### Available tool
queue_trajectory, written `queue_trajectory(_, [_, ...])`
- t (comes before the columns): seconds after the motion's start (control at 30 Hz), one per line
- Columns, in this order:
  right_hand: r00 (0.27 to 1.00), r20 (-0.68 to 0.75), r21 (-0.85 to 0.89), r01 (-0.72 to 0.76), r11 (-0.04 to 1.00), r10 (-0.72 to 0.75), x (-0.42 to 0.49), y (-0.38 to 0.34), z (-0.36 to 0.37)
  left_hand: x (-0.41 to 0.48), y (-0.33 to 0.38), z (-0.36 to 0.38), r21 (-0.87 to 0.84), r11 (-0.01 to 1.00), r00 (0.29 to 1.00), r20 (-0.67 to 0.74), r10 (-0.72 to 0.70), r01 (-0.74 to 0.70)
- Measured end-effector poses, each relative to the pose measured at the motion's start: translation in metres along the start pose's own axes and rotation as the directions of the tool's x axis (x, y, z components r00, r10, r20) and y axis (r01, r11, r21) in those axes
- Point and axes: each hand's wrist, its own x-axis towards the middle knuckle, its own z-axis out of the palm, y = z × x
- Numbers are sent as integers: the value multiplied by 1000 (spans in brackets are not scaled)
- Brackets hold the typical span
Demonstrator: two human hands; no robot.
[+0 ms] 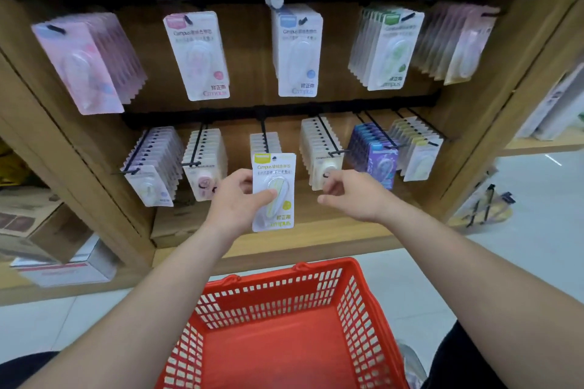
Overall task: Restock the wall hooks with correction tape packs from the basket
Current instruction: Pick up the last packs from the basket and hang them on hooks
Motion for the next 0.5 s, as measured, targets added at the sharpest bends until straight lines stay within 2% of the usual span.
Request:
queue_trajectory(0.13, [1000, 16, -95, 5, 995, -4, -16, 31, -26, 4, -4, 47, 68, 998, 996, 84, -18, 12])
queue_trajectory(0.23, [999, 13, -63, -51, 997, 52, -27, 74, -48, 17, -2, 98, 116, 993, 988, 151, -24, 7])
queue_trajectory(0.4, [979, -51, -43, -200, 979, 198, -44, 151, -79, 54, 9, 200, 202, 977, 959, 282, 4, -64])
queue_trajectory(0.5, [958, -76, 32, -274, 961, 275, -56, 189, -87, 82, 14, 261, 239, 961, 944, 325, 57, -140])
